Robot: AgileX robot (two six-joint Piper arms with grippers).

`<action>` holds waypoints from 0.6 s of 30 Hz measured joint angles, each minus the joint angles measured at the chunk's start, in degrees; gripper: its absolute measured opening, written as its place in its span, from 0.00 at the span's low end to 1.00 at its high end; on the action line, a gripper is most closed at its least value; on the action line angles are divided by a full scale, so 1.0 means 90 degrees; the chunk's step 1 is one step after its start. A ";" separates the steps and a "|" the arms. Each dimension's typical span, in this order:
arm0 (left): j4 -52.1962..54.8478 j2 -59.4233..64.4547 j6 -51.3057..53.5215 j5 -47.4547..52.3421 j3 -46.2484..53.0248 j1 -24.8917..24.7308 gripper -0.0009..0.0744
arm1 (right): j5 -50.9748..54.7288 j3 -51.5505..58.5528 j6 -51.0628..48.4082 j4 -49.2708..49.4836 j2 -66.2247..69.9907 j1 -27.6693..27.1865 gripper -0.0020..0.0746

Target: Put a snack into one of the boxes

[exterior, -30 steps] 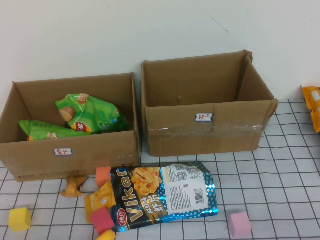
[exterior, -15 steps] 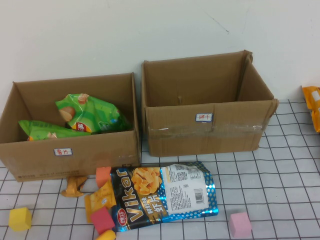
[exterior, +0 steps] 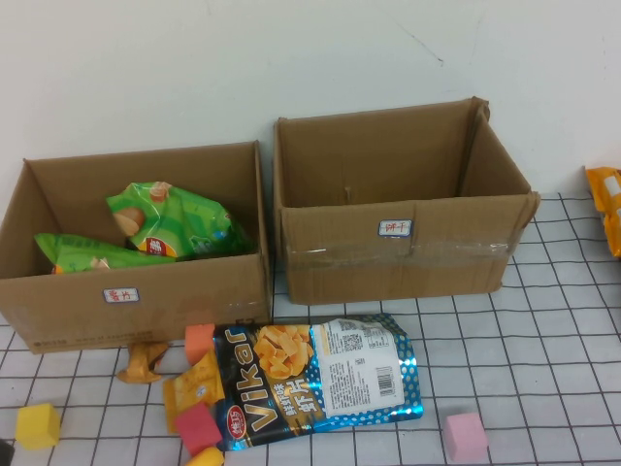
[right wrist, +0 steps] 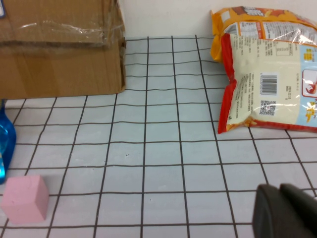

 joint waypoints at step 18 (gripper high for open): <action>0.2514 0.4795 0.4629 0.3138 -0.4032 -0.1687 0.10 | 0.0000 0.0000 0.0000 0.0013 0.0000 0.0000 0.02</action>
